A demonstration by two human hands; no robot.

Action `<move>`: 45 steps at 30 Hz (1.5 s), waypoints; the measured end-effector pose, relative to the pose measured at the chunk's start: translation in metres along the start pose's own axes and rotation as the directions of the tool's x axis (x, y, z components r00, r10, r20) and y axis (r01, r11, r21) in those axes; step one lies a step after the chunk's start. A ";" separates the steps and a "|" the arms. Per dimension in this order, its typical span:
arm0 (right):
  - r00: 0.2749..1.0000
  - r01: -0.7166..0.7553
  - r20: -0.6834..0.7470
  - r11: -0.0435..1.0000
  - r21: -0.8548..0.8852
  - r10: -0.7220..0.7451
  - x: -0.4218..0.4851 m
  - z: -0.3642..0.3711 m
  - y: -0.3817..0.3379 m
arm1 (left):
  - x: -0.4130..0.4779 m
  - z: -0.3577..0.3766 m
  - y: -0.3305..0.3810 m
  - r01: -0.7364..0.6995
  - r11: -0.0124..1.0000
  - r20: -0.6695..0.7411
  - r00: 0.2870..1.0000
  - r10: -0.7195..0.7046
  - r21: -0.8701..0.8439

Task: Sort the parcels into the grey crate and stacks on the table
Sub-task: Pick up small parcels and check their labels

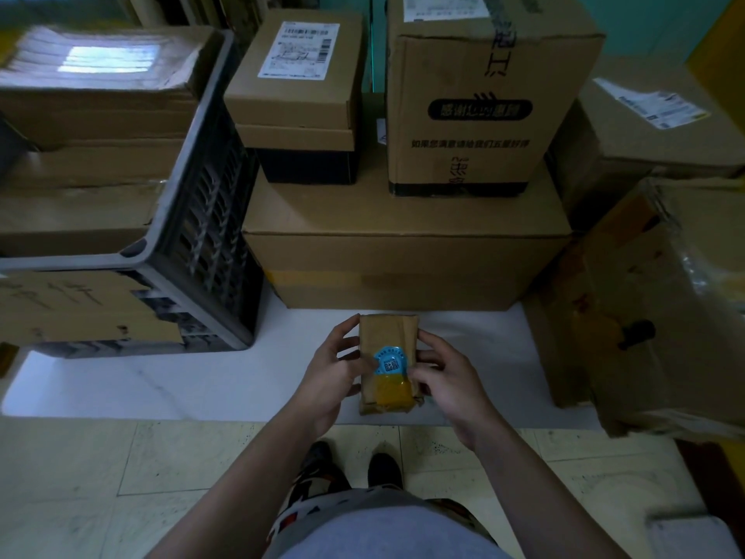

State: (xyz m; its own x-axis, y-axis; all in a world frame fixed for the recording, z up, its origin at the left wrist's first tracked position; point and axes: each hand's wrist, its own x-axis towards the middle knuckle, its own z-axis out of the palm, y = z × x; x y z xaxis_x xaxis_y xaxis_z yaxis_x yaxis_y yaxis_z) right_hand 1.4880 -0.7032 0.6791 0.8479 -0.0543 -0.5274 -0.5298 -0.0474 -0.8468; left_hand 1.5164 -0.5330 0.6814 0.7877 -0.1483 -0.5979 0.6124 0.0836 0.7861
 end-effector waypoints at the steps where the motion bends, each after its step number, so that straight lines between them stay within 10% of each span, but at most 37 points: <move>1: 1.000 0.001 -0.003 1.000 0.004 -0.001 0.000 0.000 0.000 | 0.000 0.000 0.000 -0.001 1.000 -0.003 1.000 0.001 0.000; 24: 0.981 0.036 -0.184 0.985 -0.169 -0.067 0.005 0.003 0.013 | -0.004 0.003 -0.002 -0.020 0.994 -0.041 0.999 0.025 0.107; 45: 0.992 0.025 -0.120 0.999 0.019 -0.022 0.005 0.007 0.010 | -0.006 0.013 0.006 -0.019 0.997 -0.153 0.988 0.030 0.070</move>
State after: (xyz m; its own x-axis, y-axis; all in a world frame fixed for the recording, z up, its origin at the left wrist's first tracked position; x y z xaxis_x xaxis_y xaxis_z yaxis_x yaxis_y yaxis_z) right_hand 1.4871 -0.6966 0.6671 0.8509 -0.1727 -0.4962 -0.5080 -0.0294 -0.8609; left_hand 1.5149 -0.5443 0.6918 0.8065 0.0066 -0.5913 0.5911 0.0170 0.8064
